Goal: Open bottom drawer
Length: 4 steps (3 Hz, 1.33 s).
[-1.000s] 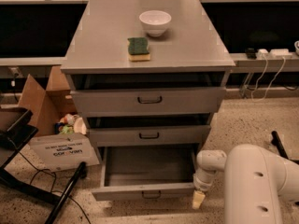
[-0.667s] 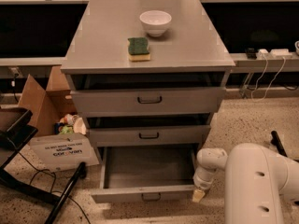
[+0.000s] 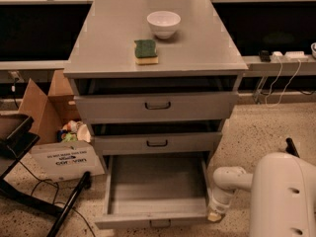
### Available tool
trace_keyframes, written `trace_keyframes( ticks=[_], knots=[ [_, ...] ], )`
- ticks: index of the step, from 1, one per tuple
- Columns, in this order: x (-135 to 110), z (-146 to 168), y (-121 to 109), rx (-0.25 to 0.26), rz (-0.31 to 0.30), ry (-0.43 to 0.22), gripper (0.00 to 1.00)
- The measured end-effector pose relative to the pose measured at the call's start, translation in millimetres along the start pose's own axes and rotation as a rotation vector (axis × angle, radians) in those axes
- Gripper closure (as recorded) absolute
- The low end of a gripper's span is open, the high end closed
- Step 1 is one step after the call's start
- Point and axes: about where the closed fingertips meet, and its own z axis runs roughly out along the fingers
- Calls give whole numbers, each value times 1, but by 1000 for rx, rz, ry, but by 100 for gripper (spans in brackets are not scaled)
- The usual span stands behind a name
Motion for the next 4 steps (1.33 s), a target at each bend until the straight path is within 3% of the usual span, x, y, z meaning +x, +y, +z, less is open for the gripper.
trace_keyframes(
  ticks=[1,2,4],
  knots=[
    [-1,-1,-2,0,0,0,100],
    [13,7,28,-30,45,-4,100],
    [12,5,31,-12,62,-22,100]
  ],
)
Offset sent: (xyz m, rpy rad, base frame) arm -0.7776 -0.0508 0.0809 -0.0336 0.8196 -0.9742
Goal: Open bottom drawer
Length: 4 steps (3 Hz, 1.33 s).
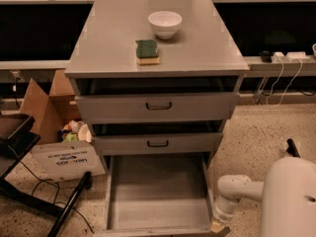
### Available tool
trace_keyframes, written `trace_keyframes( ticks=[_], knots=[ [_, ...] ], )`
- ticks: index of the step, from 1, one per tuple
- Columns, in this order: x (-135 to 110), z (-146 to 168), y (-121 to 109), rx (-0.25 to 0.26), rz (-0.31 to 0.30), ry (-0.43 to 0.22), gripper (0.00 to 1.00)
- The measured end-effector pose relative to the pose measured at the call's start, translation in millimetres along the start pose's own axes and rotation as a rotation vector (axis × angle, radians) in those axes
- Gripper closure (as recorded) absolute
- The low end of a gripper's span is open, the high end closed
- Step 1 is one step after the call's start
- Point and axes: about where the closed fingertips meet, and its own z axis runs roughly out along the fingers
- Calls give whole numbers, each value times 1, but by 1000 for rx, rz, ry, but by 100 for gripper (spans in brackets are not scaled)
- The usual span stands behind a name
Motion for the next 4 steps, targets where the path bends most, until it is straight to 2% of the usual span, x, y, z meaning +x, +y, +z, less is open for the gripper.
trace_keyframes(
  ticks=[1,2,3,4],
  knots=[
    [31,20,64,-66,92,-9,100],
    [88,36,144,-88,385,-86,100],
    [113,57,211,-159,520,-103,83],
    [32,17,194,-22,275,-89,52]
  ],
)
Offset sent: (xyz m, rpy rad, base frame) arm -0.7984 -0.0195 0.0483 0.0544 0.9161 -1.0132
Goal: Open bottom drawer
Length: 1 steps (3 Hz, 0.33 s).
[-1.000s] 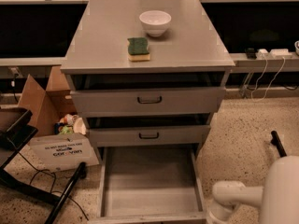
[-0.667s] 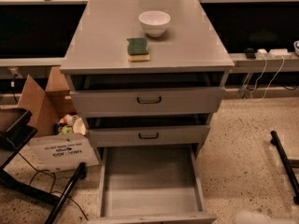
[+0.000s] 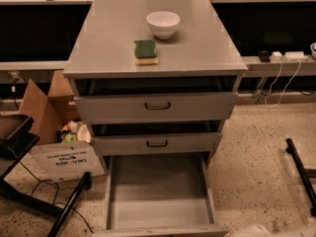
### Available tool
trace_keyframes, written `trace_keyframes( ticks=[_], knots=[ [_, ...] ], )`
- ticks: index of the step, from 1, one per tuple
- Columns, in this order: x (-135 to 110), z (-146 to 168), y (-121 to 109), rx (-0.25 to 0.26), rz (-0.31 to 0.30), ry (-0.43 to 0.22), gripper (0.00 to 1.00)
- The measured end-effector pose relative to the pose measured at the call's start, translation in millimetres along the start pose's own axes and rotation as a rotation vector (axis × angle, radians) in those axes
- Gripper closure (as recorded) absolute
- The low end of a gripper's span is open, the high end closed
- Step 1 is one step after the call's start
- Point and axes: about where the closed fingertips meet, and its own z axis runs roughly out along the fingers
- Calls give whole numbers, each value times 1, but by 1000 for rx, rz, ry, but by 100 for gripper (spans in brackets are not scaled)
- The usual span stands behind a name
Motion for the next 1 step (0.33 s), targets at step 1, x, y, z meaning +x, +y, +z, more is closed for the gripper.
trace_keyframes(
  ticks=[1],
  knots=[
    [-110,-35,30,105,-314,-61,28]
  ],
)
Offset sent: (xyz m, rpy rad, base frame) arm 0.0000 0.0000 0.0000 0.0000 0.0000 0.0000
